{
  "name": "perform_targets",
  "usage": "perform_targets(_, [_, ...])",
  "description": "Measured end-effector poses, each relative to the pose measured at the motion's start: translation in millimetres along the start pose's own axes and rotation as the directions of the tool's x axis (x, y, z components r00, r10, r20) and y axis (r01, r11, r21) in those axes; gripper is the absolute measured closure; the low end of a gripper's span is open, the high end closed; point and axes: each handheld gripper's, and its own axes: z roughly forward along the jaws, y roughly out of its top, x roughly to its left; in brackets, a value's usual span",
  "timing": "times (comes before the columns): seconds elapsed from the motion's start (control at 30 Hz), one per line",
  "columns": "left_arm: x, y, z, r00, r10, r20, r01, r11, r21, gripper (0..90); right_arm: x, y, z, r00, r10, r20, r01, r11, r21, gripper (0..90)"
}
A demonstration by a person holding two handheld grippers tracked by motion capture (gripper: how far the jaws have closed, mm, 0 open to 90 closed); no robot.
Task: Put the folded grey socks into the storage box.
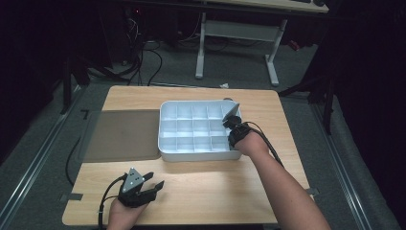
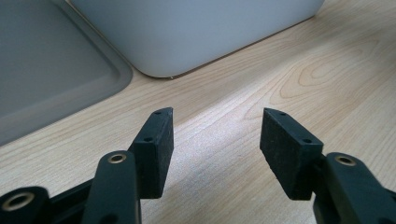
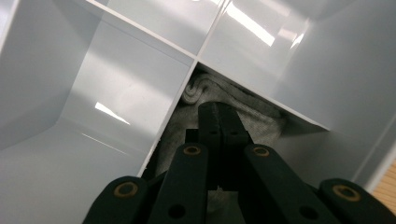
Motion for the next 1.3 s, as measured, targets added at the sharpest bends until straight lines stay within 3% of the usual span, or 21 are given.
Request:
perform_targets(0.23, [-0.7, 0.2, 0.1, 1.0, 0.001, 0.001, -0.001, 1.0, 0.001, 45.0, -2.9, -3.8, 0.2, 0.9999, 0.0, -0.014, 0.0, 1.0, -0.026, 90.0])
perform_targets(0.5, [-0.4, 0.2, 0.8, 1.0, 0.006, -0.001, -0.006, 1.0, 0.006, 44.9, -6.1, -8.1, -25.7, 0.9995, 0.002, -0.032, -0.005, 0.997, -0.082, 83.2])
perform_targets(0.6, [-0.4, 0.3, 0.9, 1.0, 0.007, -0.002, -0.007, 1.0, 0.005, 44.8, -7.8, -12.4, -35.7, 0.999, 0.023, -0.039, -0.027, 0.994, -0.102, 82.2])
perform_targets(0.87, [0.0, 0.1, -0.1, 0.9998, 0.015, -0.013, -0.015, 0.9999, 0.005, 44.8, -17.4, -22.2, -46.3, 0.9982, 0.029, -0.052, -0.036, 0.989, -0.142, 78.3])
perform_targets(0.9, [0.5, 0.3, -0.6, 0.9997, 0.017, -0.016, -0.017, 0.9998, 0.005, 44.8, -17.1, -23.4, -47.3, 0.997, 0.049, -0.061, -0.057, 0.988, -0.141, 77.9])
perform_targets(1.17, [-4.7, 1.2, -0.4, 0.9957, 0.08, -0.048, -0.079, 0.9968, 0.014, 44.8, -17.2, -30.5, -46.4, 0.9951, 0.016, -0.097, -0.032, 0.985, -0.169, 72.2])
perform_targets(1.3, [-5.7, 1.5, 0.6, 0.9952, 0.089, -0.041, -0.088, 0.996, 0.016, 43.8, -14.8, -33.3, -44.5, 0.994, 0.006, -0.109, -0.027, 0.981, -0.191, 72.7])
